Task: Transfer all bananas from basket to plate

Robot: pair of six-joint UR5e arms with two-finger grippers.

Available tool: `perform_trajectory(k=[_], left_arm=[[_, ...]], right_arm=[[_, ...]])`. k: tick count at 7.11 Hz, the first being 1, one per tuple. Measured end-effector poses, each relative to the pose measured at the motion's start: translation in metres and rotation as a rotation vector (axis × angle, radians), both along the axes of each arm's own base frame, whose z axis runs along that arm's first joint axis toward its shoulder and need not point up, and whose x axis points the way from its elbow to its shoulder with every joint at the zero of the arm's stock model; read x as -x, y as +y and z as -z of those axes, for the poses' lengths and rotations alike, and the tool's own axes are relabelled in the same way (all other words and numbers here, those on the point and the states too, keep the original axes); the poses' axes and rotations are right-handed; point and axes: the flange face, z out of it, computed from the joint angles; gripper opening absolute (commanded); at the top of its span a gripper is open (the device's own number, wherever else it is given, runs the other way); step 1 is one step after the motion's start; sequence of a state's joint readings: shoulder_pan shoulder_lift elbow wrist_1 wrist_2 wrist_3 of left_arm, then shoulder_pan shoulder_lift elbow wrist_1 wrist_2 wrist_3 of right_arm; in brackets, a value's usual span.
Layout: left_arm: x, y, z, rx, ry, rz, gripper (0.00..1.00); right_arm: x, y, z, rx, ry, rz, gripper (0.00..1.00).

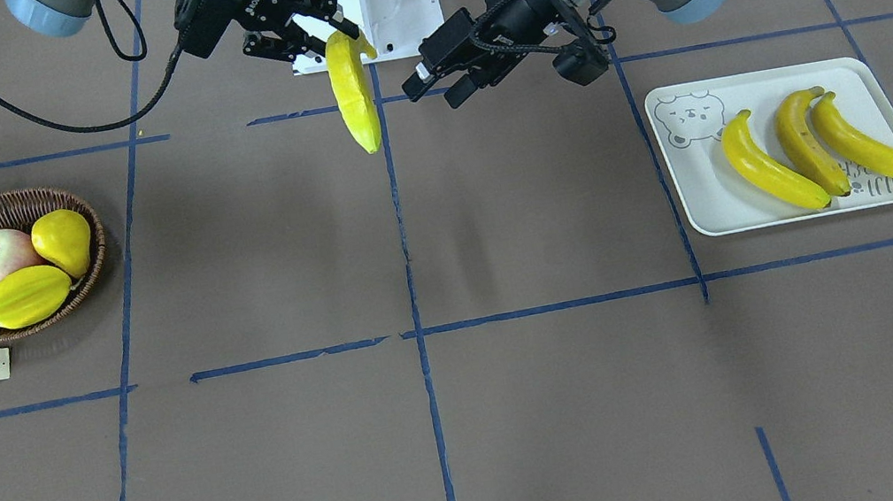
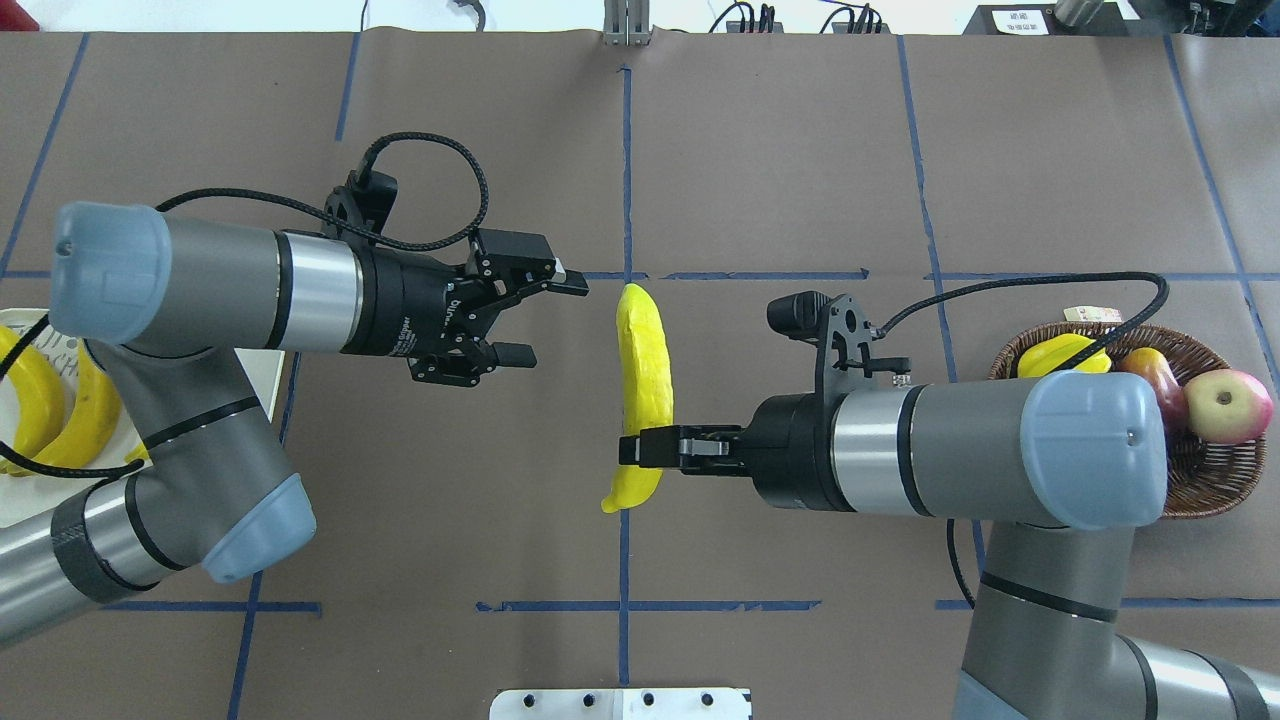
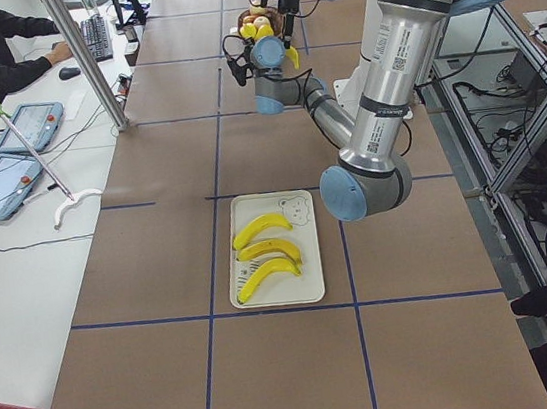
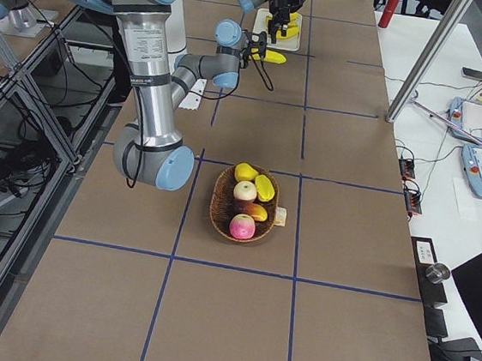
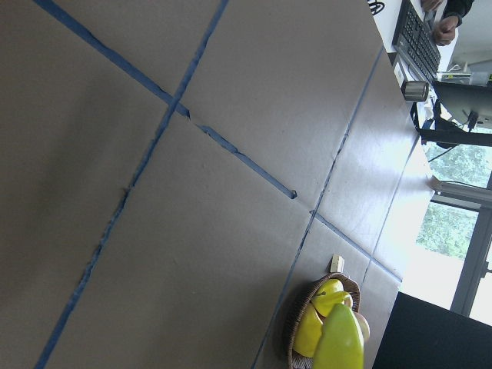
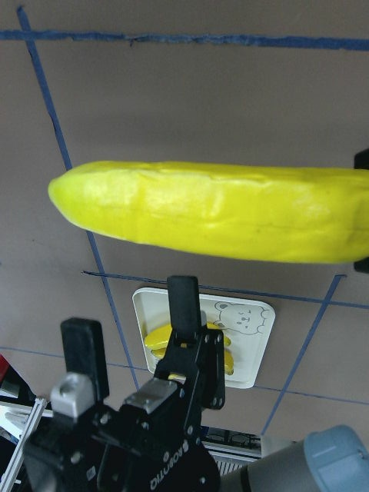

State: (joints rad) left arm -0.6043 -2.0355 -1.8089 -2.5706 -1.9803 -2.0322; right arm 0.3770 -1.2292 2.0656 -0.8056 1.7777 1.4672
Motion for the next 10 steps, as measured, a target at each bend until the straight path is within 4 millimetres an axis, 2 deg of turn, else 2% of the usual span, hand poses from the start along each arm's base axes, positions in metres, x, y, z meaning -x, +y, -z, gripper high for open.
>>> perform_trajectory(k=[2,5,6,7,8,9,10], left_arm=[[-0.024,0.016,0.011,-0.007,0.012,-0.035,1.0],[-0.038,0.028,0.022,-0.016,0.026,-0.063,0.99],[-0.039,0.029,0.024,-0.018,0.029,-0.066,0.85],[-0.04,0.03,0.025,-0.019,0.03,-0.068,0.19],[-0.04,0.03,0.026,-0.022,0.031,-0.068,0.0],[-0.04,0.03,0.025,-0.031,0.03,-0.067,0.0],[-0.041,0.03,0.024,-0.045,0.026,-0.065,0.0]], right_arm=[[0.006,0.004,0.004,-0.002,-0.009,0.001,0.01],[0.008,0.006,0.004,-0.001,-0.007,0.005,0.01],[0.009,0.006,0.004,-0.001,-0.006,0.005,0.01],[0.008,0.006,0.004,-0.002,-0.007,0.005,0.02],[0.008,0.006,0.004,-0.003,-0.008,0.005,0.02],[0.008,0.006,0.004,-0.003,-0.007,0.005,0.14],[0.008,0.006,0.004,-0.001,-0.004,0.004,0.99]])
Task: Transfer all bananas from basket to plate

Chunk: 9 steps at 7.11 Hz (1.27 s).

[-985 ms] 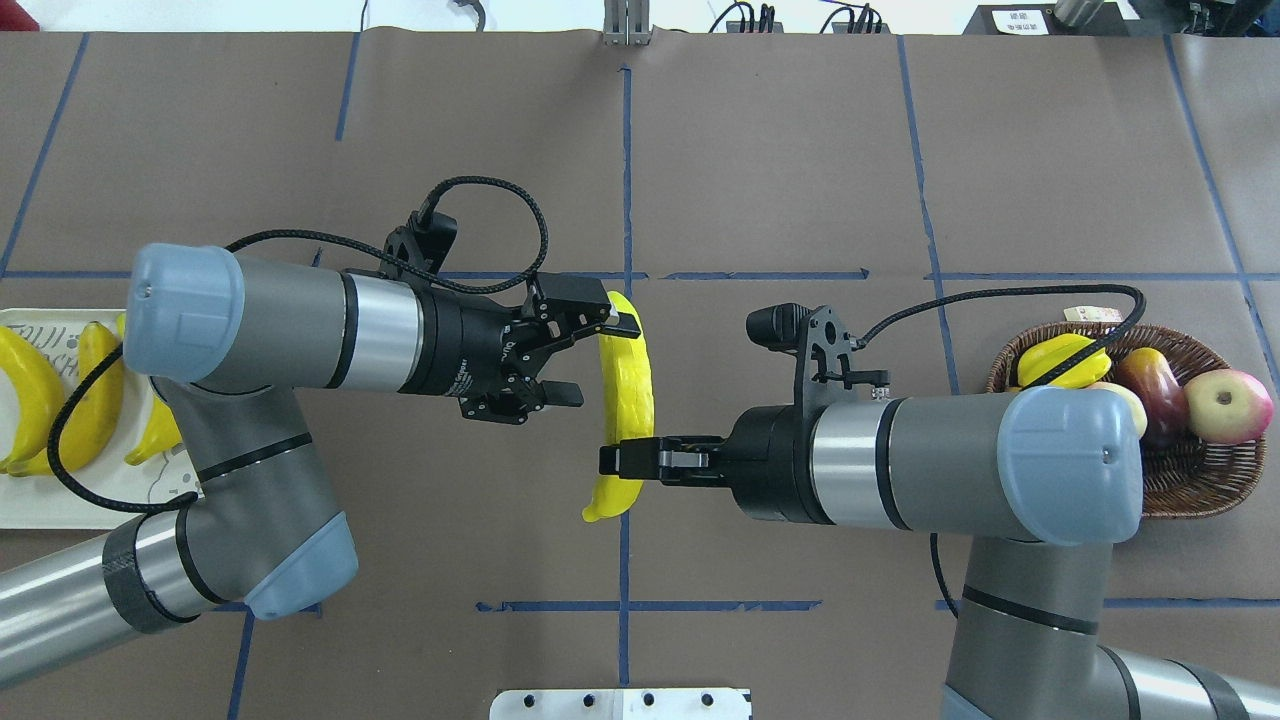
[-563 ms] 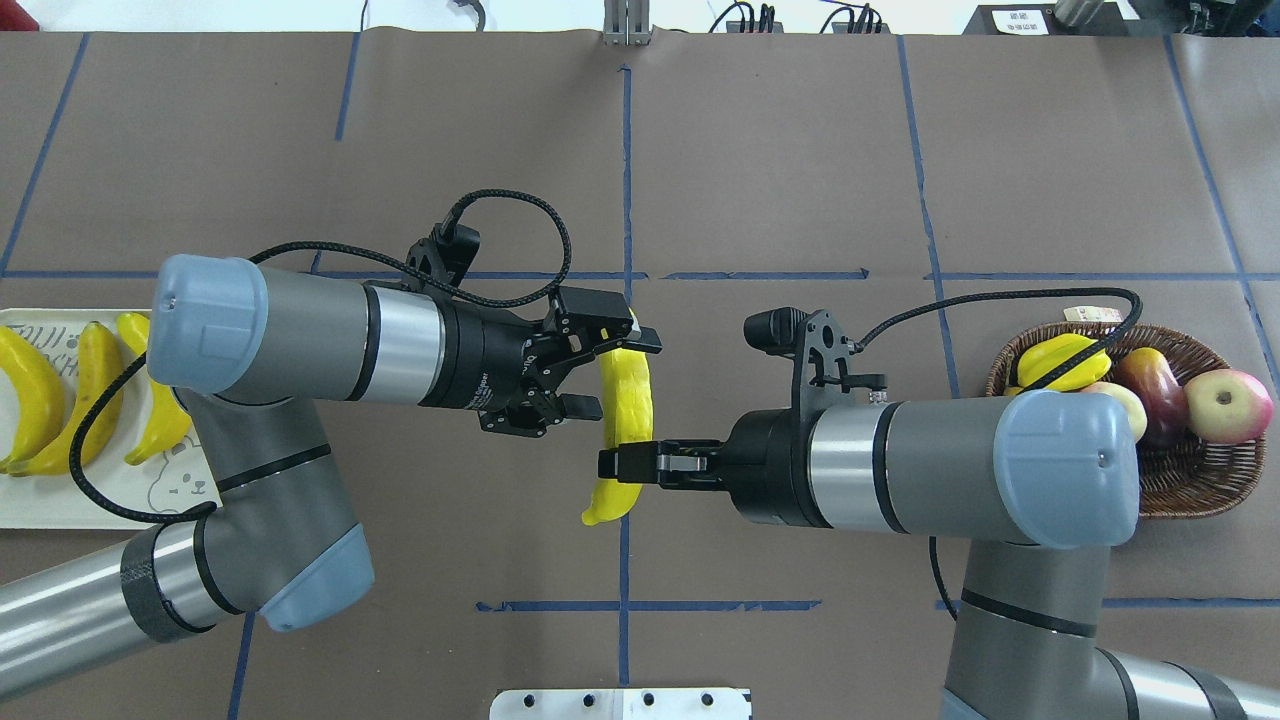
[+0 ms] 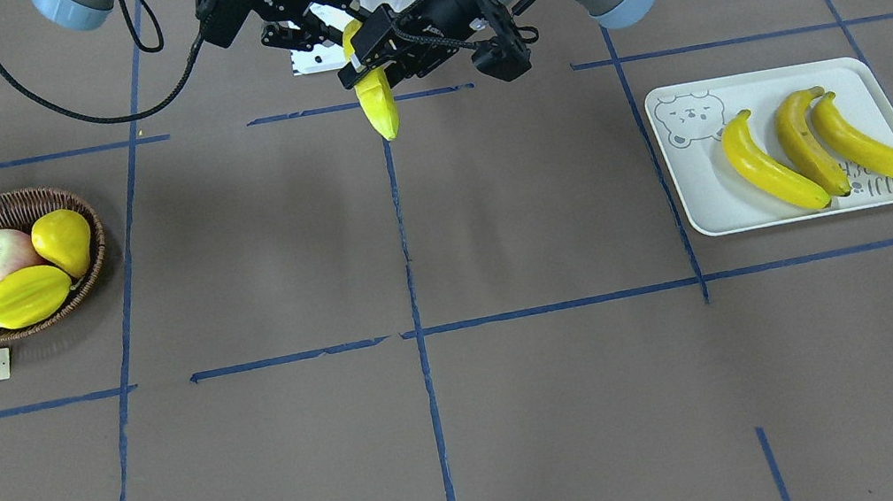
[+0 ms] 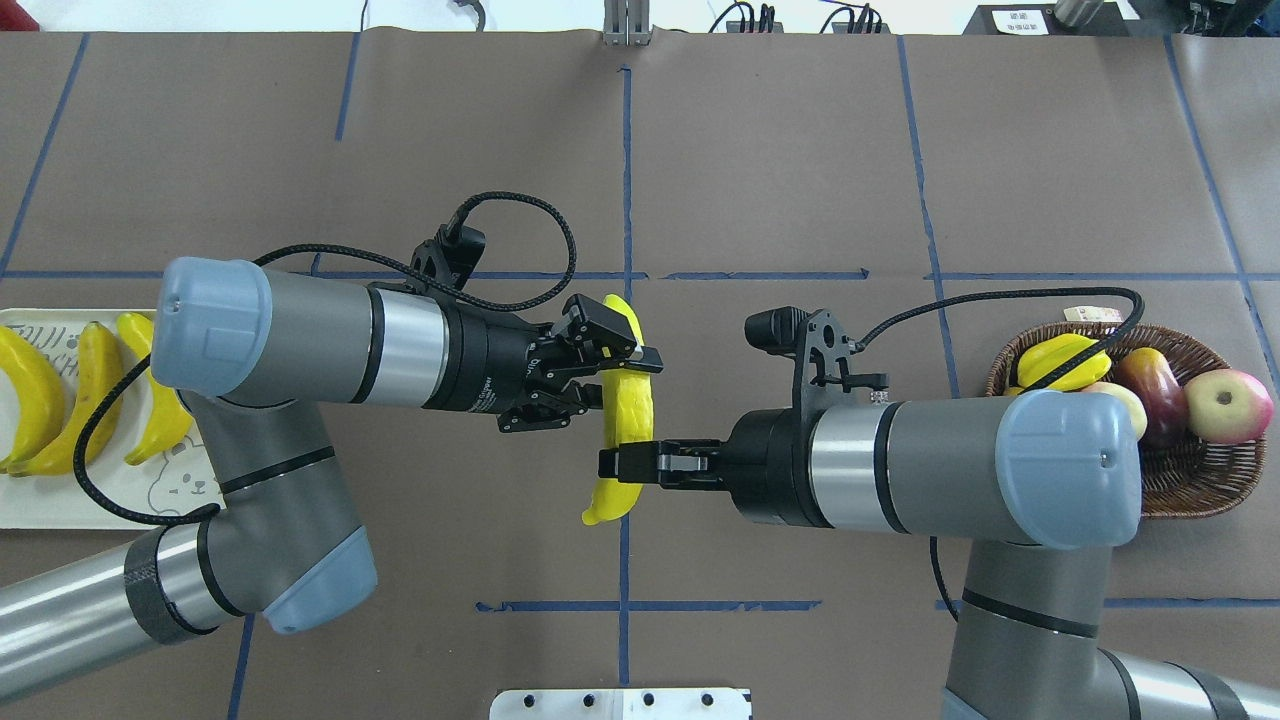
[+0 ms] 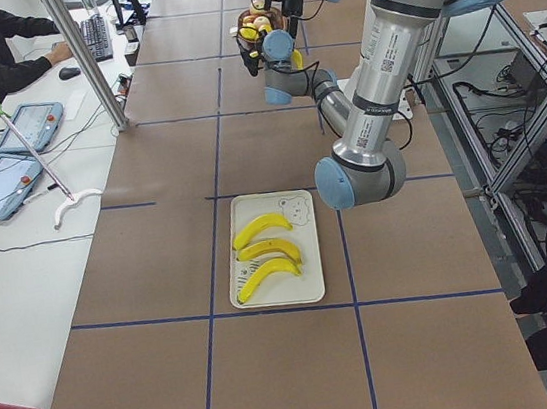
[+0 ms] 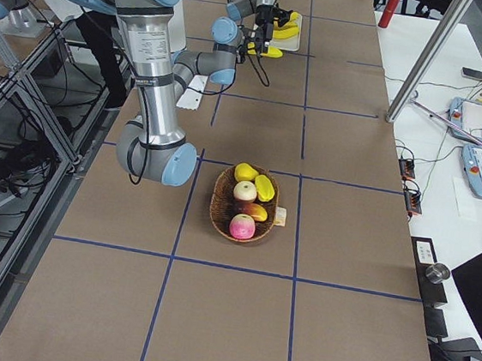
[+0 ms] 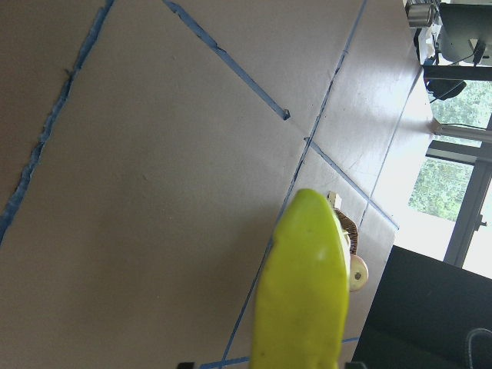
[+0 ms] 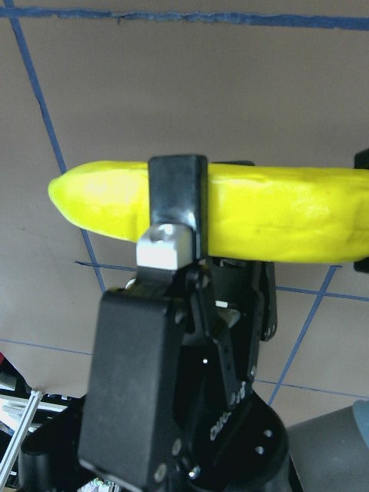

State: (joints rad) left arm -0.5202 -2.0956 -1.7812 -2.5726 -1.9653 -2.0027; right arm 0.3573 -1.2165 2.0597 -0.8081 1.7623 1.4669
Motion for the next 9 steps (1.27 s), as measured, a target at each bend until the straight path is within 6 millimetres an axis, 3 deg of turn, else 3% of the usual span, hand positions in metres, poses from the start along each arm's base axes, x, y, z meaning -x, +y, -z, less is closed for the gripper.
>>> perform_trajectory(k=[6,7,8,9], left_arm=[[-0.001,-0.01,-0.013,-0.015,-0.047,0.018,0.0],[-0.001,-0.024,-0.03,-0.008,-0.127,0.039,0.0],[0.007,-0.045,-0.061,-0.023,-0.266,0.07,0.0],[0.027,-0.066,-0.095,-0.054,-0.419,0.096,0.0]], right_arm=[[0.001,-0.002,-0.002,0.044,0.003,-0.01,1.0],[-0.004,-0.006,-0.004,0.047,0.006,-0.026,1.0],[-0.013,-0.015,-0.013,0.054,0.022,-0.053,1.0],[-0.023,-0.027,-0.027,0.062,0.047,-0.083,1.0]])
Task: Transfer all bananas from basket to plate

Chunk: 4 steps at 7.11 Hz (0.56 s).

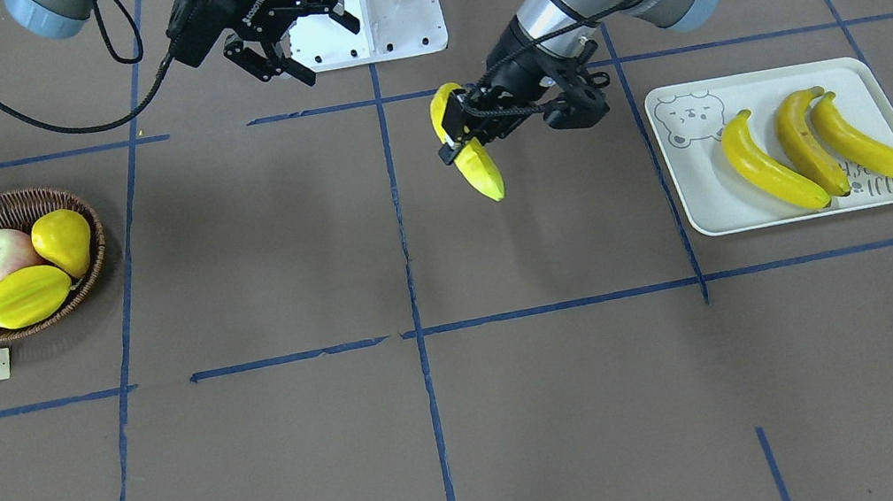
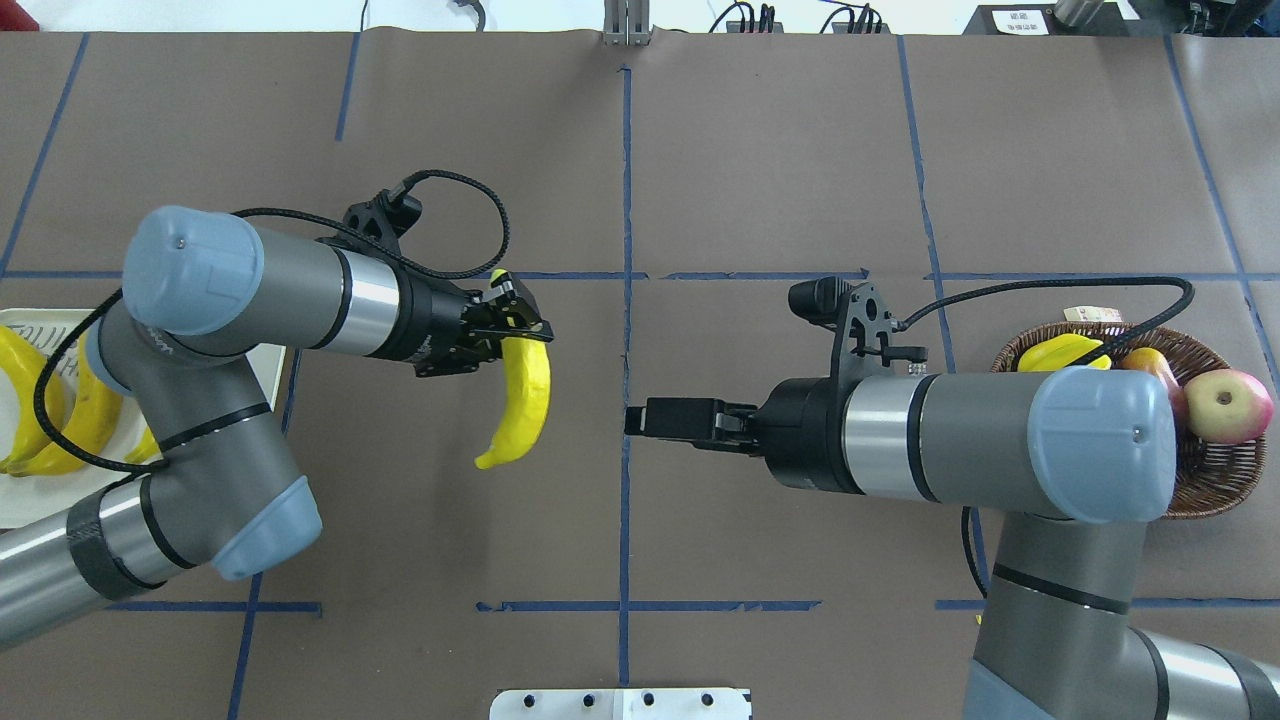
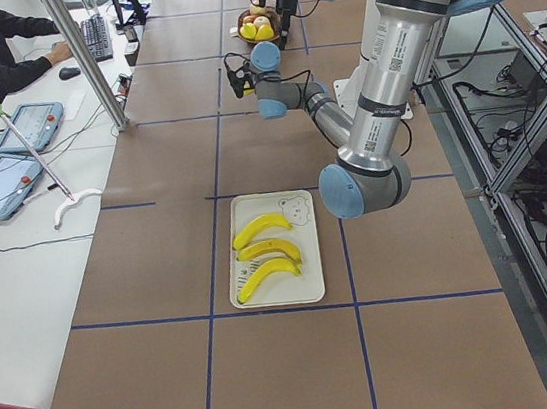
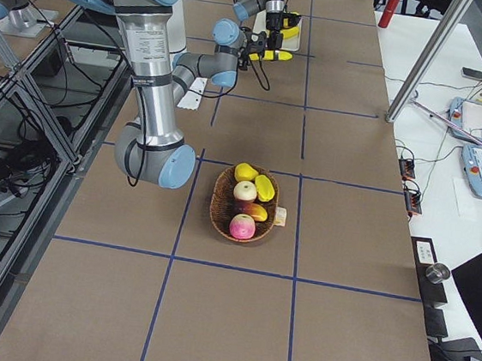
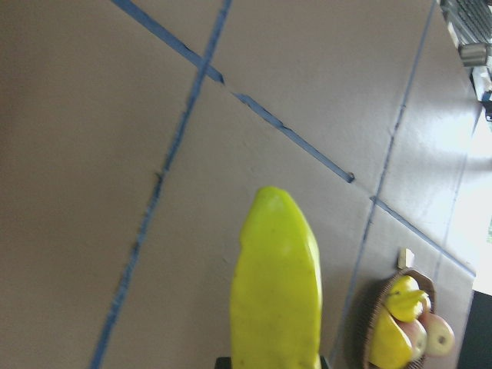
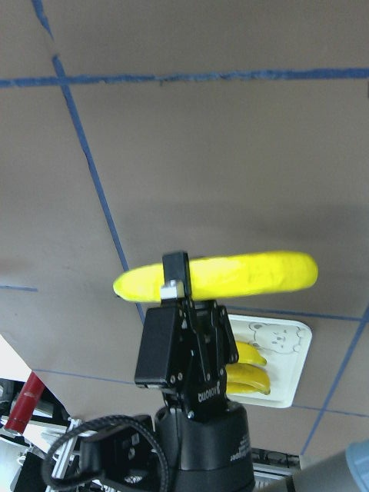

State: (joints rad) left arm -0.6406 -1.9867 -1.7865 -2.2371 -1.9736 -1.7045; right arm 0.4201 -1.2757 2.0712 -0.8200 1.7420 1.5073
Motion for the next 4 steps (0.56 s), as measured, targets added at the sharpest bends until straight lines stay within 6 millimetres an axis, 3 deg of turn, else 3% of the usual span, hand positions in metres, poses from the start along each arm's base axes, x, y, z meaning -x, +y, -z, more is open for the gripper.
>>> perform_trajectory(k=[2,4], left_arm=[[0.053,-0.019,-0.073,-0.042,-0.274,-0.009,0.0],[0.09,-0.013,-0.149,-0.019,-0.429,-0.035,0.0]], right_arm=[[-0.017,-0.018,-0.027,0.016,0.051,-0.045,1.0],[-0.024,-0.03,-0.042,0.027,0.084,-0.075,1.0]])
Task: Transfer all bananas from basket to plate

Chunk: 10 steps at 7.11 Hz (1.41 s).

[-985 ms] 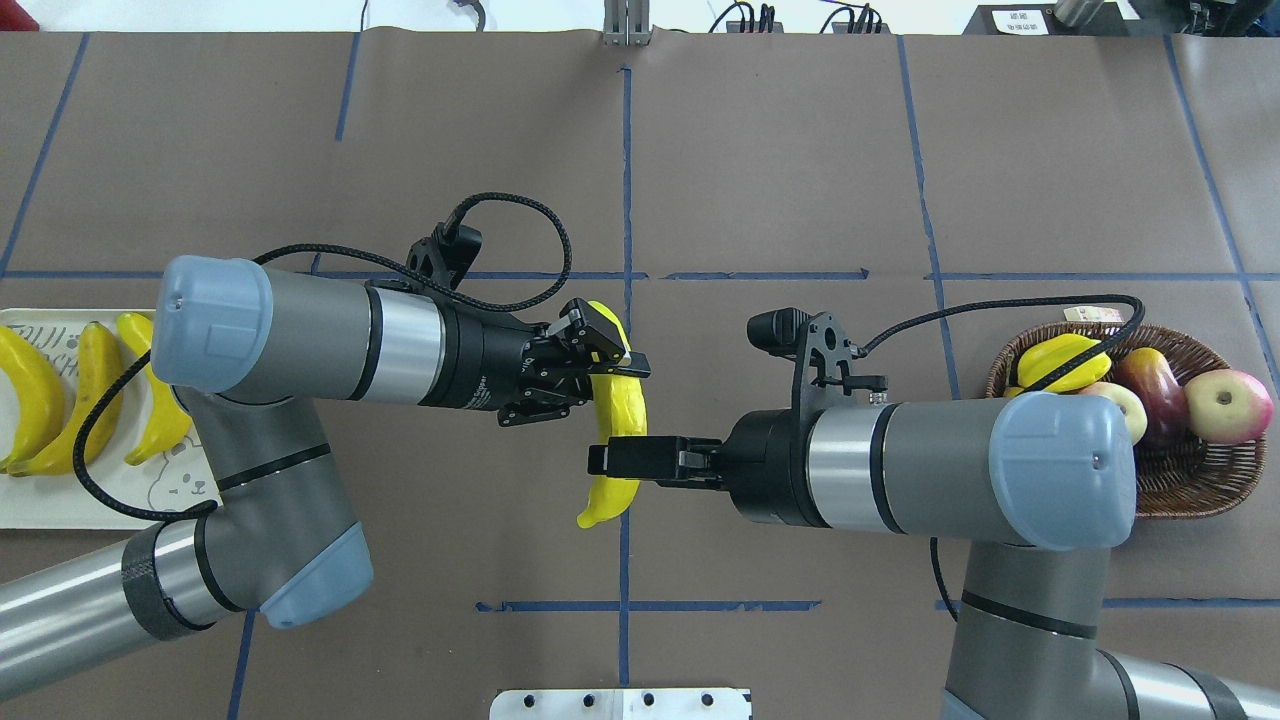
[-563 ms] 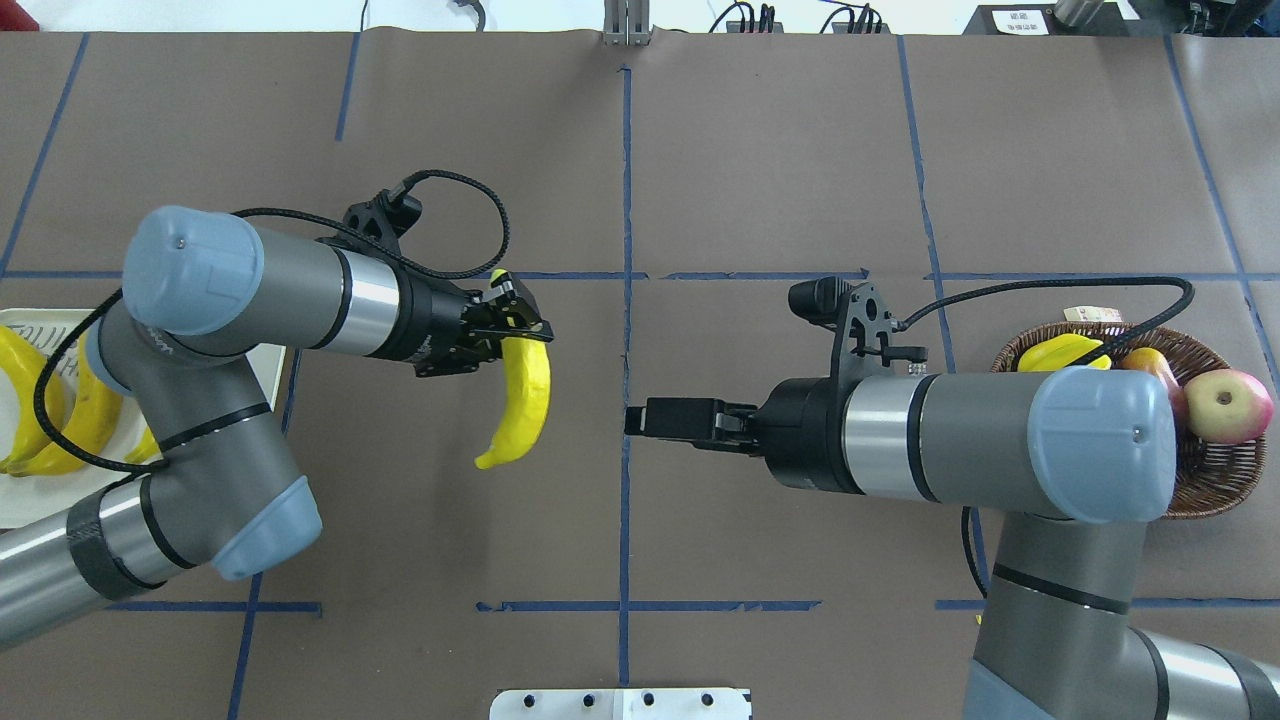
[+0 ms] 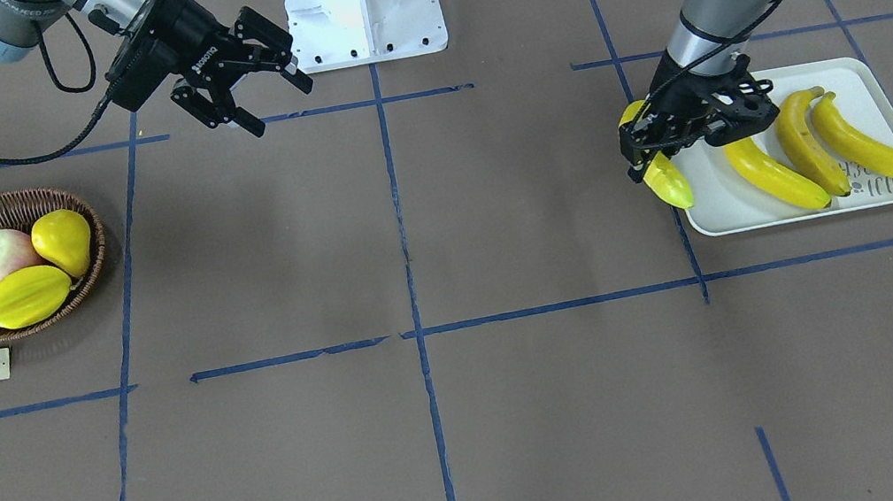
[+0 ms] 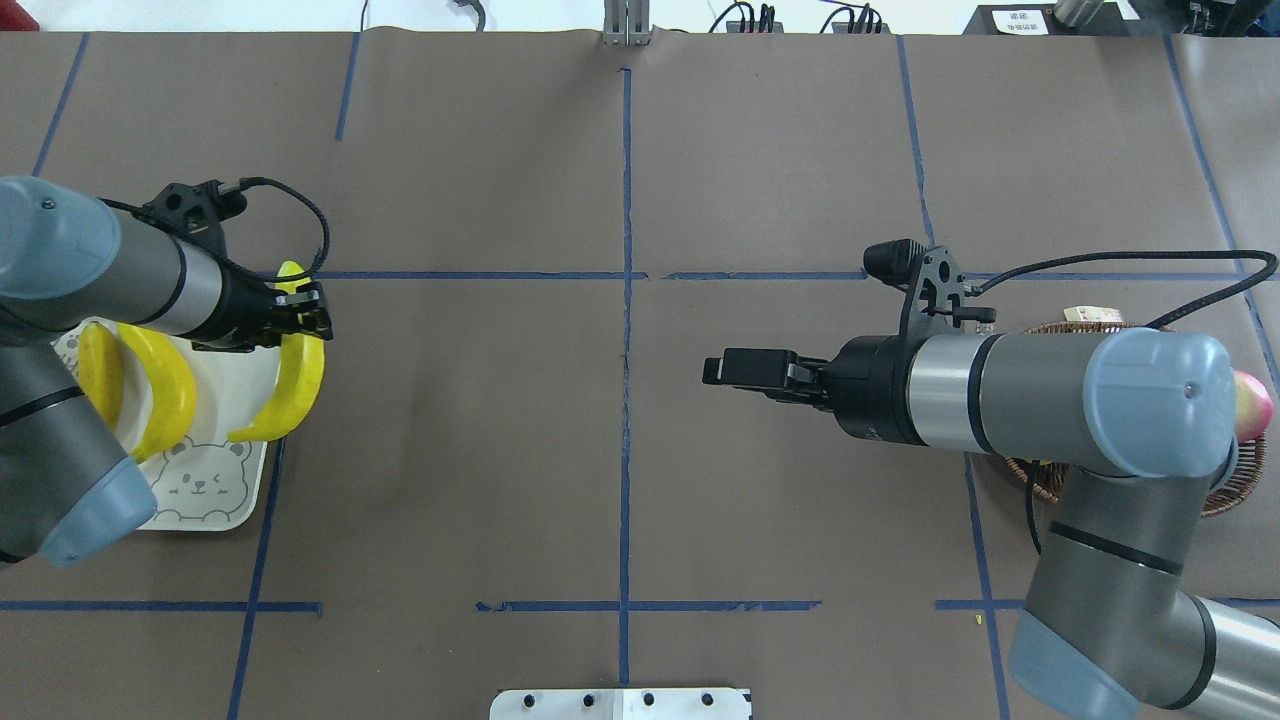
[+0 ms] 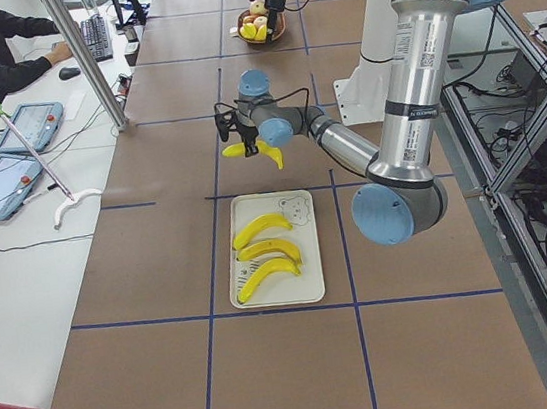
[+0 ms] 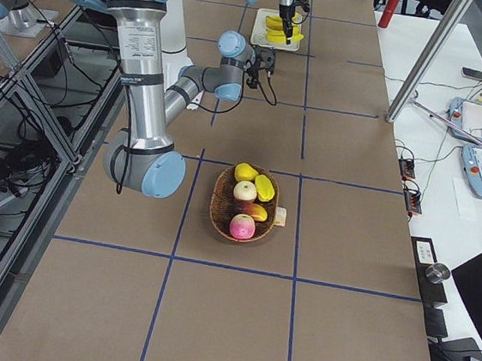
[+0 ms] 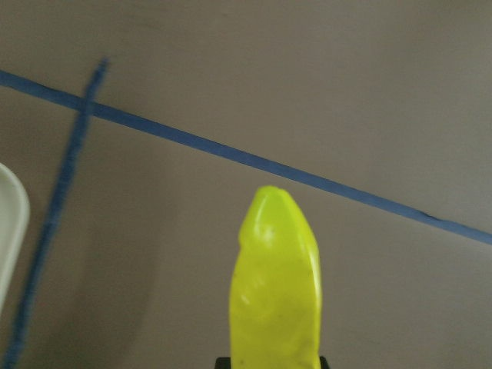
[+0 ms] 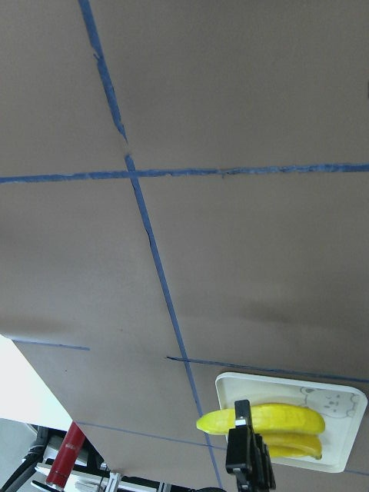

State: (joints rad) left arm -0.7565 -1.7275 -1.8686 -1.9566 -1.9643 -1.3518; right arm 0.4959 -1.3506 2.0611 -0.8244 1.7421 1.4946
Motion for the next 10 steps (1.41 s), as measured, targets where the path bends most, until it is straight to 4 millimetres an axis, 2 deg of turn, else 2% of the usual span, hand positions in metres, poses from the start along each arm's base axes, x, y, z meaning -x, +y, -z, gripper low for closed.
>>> perform_trajectory(k=[1,2,3,5,6,8,9,10], left_arm=[[0.008,0.005,-0.028,0.028,-0.043,-0.003,0.02],[0.011,0.008,-0.047,0.052,-0.071,-0.006,0.94],[0.013,0.009,-0.06,0.067,-0.089,-0.007,0.99],[0.013,0.009,-0.072,0.077,-0.105,-0.008,0.99],[0.013,0.009,-0.072,0.074,-0.103,-0.009,0.99],[0.022,0.01,-0.057,0.041,-0.084,-0.021,0.99],[0.036,0.011,-0.053,0.006,-0.08,-0.044,0.99],[0.064,0.007,-0.056,-0.039,-0.082,-0.083,0.99]], right_arm=[[-0.003,-0.004,-0.004,0.005,0.011,-0.01,1.0],[-0.005,-0.007,-0.006,0.009,0.02,-0.016,1.0],[-0.006,-0.009,-0.008,0.014,0.029,-0.02,1.0],[-0.011,-0.016,-0.011,0.028,0.053,-0.032,1.0],[-0.018,-0.025,-0.013,0.037,0.078,-0.036,1.0],[-0.053,-0.059,-0.027,0.023,0.192,-0.009,1.0],[-0.08,-0.082,-0.042,0.0,0.298,0.023,1.0],[-0.115,-0.107,-0.063,-0.037,0.428,0.074,1.0]])
